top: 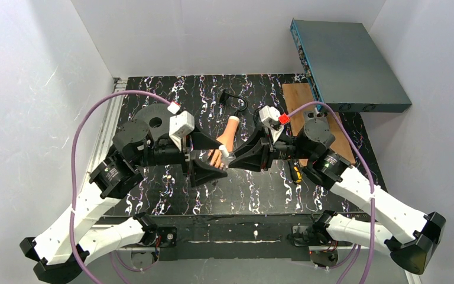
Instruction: Paint the nails
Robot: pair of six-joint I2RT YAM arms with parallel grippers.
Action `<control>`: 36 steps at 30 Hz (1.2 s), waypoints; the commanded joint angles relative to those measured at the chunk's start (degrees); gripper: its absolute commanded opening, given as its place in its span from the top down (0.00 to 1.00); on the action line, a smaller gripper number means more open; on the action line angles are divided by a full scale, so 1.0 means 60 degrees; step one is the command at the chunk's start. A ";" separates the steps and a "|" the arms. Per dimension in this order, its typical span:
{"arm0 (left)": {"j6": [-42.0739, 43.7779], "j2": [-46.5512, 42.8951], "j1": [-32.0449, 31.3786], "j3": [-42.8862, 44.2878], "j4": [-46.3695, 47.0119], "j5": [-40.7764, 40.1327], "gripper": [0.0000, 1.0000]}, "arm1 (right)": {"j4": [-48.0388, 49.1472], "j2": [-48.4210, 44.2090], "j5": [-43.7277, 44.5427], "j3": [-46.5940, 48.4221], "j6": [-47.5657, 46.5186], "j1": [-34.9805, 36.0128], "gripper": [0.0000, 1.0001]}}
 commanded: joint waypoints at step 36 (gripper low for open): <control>-0.2046 0.0850 -0.0032 0.0177 0.0067 -0.4299 0.70 | 0.0017 0.0106 0.2727 0.0050 -0.1023 0.0004 0.99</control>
